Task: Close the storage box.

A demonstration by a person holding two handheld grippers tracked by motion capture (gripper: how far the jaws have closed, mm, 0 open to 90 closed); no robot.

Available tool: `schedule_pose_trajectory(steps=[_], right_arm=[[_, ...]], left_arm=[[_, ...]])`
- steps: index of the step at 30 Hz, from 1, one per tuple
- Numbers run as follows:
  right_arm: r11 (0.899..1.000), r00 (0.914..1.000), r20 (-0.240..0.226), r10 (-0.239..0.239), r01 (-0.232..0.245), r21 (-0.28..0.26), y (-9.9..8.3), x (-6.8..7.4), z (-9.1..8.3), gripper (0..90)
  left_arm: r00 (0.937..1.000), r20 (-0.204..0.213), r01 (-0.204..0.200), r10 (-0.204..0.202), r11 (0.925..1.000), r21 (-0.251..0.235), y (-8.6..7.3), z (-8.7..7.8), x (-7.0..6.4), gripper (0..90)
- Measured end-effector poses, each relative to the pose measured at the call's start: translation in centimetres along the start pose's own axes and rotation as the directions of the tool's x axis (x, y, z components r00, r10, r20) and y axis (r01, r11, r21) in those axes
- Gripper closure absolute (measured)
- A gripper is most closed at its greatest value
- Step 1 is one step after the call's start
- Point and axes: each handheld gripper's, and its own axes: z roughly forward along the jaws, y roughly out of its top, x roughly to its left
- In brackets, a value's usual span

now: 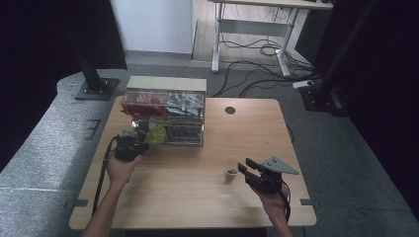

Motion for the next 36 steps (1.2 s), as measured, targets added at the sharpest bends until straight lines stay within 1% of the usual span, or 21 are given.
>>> schedule_pose_trajectory(steps=[6,10,12,14,18,22,24,25,28,29,30,33,34,36], right_arm=[[1.0,1.0,-0.003,0.0,0.0,0.003,-0.1,0.0,0.1,58.2],[1.0,0.9999,-0.011,0.0,0.001,0.003,-0.1,0.1,0.2,57.2],[1.0,0.9999,-0.014,-0.001,0.001,0.004,-0.2,0.1,0.3,56.2],[1.0,0.9999,-0.017,0.0,0.0,0.006,-0.2,0.1,0.3,55.8],[1.0,0.9998,-0.02,0.005,-0.005,0.0,-0.2,0.0,0.3,54.5],[1.0,0.9998,-0.018,0.012,-0.012,-0.004,-0.3,-0.2,0.2,52.9],[1.0,0.9997,-0.017,0.018,-0.018,-0.001,-0.4,-0.4,0.3,50.7],[1.0,0.9997,-0.017,0.018,-0.018,-0.001,-0.4,-0.4,0.3,50.7],[1.0,0.9998,-0.008,0.019,-0.019,0.003,-0.7,-0.7,0.3,47.3],[1.0,0.9996,-0.005,0.027,-0.027,0.0,-0.9,-1.0,0.3,44.7],[1.0,0.9996,-0.005,0.027,-0.027,0.0,-0.9,-1.0,0.3,44.7],[0.999,0.9992,0.002,0.04,-0.04,-0.01,-1.2,-1.5,0.0,41.7],[0.999,0.9988,0.013,0.047,-0.046,-0.015,-1.5,-1.9,-0.4,40.0],[0.999,0.9986,0.019,0.05,-0.05,-0.018,-1.7,-2.1,-0.6,39.2]], left_arm=[[1.0,0.007,0.003,-0.003,1.0,0.009,-0.4,0.0,0.0,90.0],[0.9999,0.004,-0.01,0.01,0.9997,0.023,-0.6,0.2,0.0,90.0],[1.0,0.009,-0.003,0.003,0.9999,0.016,-0.8,0.2,-0.1,90.0],[0.9999,0.012,-0.01,0.01,0.9998,0.019,-0.8,0.2,-0.2,90.0],[0.9993,0.024,-0.029,0.029,0.9996,0.0,-1.0,-0.2,-0.7,89.7],[0.998,0.036,-0.051,0.052,0.998,-0.037,-1.4,-0.8,-1.2,84.3],[0.9969,0.047,-0.06,0.063,0.9967,-0.054,-1.6,-1.1,-1.6,76.7],[0.9959,0.054,-0.07,0.073,0.9958,-0.059,-1.7,-1.3,-1.8,76.7],[0.992,0.069,-0.101,0.106,0.9915,-0.082,-2.1,-1.8,-2.6,67.2],[0.9903,0.076,-0.11,0.116,0.9902,-0.087,-2.3,-2.0,-2.8,62.8],[0.9888,0.076,-0.121,0.128,0.9885,-0.091,-2.4,-2.2,-3.0,62.8],[0.9843,0.093,-0.14,0.15,0.9843,-0.108,-3.2,-2.6,-3.7,57.4],[0.983,0.094,-0.147,0.158,0.9826,-0.114,-3.5,-2.8,-3.9,53.5],[0.9805,0.095,-0.16,0.172,0.98,-0.118,-4.1,-3.1,-4.2,52.0]])
